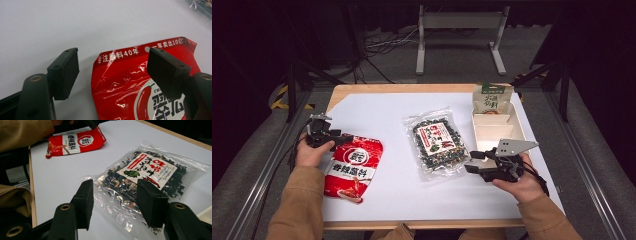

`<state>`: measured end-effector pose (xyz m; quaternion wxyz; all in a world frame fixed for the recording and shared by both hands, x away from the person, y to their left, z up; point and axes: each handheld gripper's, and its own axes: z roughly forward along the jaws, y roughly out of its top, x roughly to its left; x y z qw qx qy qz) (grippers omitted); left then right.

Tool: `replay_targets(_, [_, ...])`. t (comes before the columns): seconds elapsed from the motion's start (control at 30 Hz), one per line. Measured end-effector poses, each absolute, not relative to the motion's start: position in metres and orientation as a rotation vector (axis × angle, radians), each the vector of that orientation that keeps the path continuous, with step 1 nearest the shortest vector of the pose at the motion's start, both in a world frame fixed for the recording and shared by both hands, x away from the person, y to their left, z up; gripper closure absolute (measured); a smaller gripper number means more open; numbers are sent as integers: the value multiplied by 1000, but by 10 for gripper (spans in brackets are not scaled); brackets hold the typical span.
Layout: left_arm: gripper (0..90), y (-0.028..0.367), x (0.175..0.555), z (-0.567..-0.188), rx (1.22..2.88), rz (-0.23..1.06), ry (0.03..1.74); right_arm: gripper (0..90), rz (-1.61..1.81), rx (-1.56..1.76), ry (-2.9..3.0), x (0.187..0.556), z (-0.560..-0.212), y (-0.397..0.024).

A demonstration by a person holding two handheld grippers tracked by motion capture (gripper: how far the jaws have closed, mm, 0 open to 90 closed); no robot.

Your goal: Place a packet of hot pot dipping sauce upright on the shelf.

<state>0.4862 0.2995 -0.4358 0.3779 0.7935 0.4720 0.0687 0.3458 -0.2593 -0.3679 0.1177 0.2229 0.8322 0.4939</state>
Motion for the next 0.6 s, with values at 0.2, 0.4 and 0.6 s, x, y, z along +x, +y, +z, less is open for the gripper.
replay_targets(0.2, [266, 299, 486, -438, 2035, 163, 1188, 477, 1452, 636, 2444, 346, -369, -257])
replay_targets(0.4, [334, 298, 486, -441, 2041, 137, 1156, 468, 1460, 621, 2445, 346, -369, -255])
replay_targets(0.6, [453, 296, 483, -441, 2084, 170, 1141, 467, 1464, 613, 2448, 346, -369, -255])
